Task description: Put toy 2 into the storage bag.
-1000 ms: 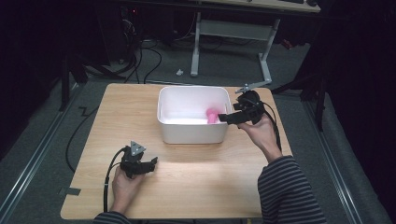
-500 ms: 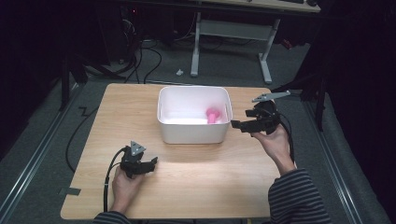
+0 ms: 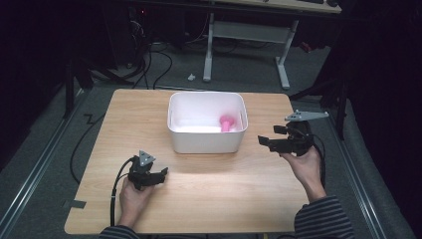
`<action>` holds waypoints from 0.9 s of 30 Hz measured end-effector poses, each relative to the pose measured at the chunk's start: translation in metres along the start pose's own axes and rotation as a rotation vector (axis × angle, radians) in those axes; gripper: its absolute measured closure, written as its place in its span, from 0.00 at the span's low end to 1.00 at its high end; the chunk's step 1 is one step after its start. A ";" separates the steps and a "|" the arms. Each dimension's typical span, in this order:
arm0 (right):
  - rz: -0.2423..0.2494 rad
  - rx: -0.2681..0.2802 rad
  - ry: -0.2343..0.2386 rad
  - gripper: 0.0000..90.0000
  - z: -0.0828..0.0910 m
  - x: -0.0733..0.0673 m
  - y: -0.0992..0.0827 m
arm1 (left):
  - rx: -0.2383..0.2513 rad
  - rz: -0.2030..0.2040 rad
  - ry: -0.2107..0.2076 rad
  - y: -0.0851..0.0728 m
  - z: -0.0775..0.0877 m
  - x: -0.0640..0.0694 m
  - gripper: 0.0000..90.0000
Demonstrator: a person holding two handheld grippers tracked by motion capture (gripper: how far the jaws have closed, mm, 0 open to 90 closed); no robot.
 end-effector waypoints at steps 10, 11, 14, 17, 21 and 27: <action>-0.028 -0.007 -0.004 0.28 -0.005 0.002 -0.029 | 0.000 0.000 0.000 0.000 0.000 0.000 0.29; -0.029 -0.010 -0.006 0.28 -0.007 0.001 -0.031 | 0.000 0.000 0.000 0.000 0.000 0.000 0.30; -0.021 -0.004 -0.010 0.29 -0.012 -0.003 -0.035 | 0.001 0.000 0.000 0.000 0.000 0.000 0.30; -0.029 -0.016 0.000 0.29 -0.022 -0.005 -0.043 | 0.001 0.001 0.000 0.000 0.000 0.000 0.30; -0.055 -0.036 0.008 0.30 -0.035 -0.005 -0.058 | 0.000 0.000 -0.001 0.000 0.000 0.000 0.29; -0.079 -0.048 -0.002 0.30 -0.052 -0.003 -0.080 | 0.000 0.000 -0.001 0.000 0.000 0.000 0.30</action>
Point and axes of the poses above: each handheld gripper's, and its own axes: z roughly backward along the jaws, y roughly out of its top, x roughly to its right, the point moved 3 cm from there along -z, roughly forward along the jaws, and after that the axes turned 4 degrees about -x, right-handed, at the moved point
